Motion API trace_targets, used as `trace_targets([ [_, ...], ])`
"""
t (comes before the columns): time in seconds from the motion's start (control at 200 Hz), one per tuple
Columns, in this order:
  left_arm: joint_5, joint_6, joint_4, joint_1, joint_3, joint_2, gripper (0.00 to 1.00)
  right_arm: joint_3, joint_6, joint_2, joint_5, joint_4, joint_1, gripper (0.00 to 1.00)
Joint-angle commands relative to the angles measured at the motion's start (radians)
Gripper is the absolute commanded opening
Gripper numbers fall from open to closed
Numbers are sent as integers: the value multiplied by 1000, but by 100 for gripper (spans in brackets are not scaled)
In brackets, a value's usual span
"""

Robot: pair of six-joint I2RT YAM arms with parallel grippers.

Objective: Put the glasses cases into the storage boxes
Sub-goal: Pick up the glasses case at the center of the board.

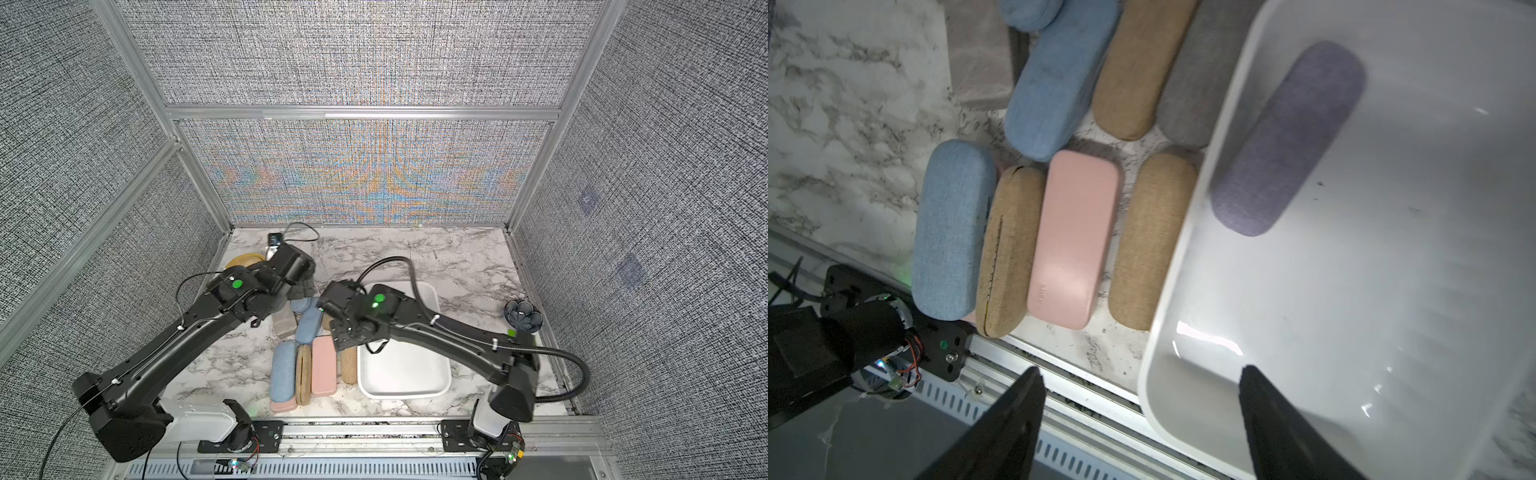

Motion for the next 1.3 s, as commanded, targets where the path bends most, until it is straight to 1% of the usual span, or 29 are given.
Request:
trace_targets([
  [0.0,87,-33,-20,66,-66,-51,96,84,-3,108,-38,34,33,75],
  [0.03,85,-44,-16,70,-93,-75,96,113,-9,141,-46,30,39,75],
  [0.065,79,-65,-11,73,-129,-104,99,143,-16,174,-57,29,46,75],
  [0.105,80,-83,-1,83,-171,-136,100,174,-25,209,-69,27,53,75],
  [0.24,147,-120,37,166,-284,-202,99,258,-37,331,-74,-11,69,74],
  [0.315,208,-129,57,200,-331,-211,99,279,-32,383,-85,-16,73,74],
  [0.455,284,-145,76,238,-403,-207,99,332,-37,473,-108,-41,80,72],
  [0.555,362,-155,102,289,-456,-193,98,368,-55,512,-123,-49,82,72],
  [0.63,399,-160,118,312,-478,-184,97,400,-67,539,-127,-61,82,72],
  [0.72,412,-159,131,323,-494,-184,96,443,-68,576,-130,-93,82,72],
  [0.845,409,-158,128,335,-500,-183,96,475,-71,611,-140,-116,83,67],
  [0.92,403,-166,127,342,-515,-187,97,493,-79,627,-149,-125,83,66],
  [1.111,412,-213,136,359,-567,-206,97,572,-100,684,-162,-172,82,66],
  [1.296,407,-270,122,379,-606,-226,97,565,-112,665,-168,-153,85,71],
])
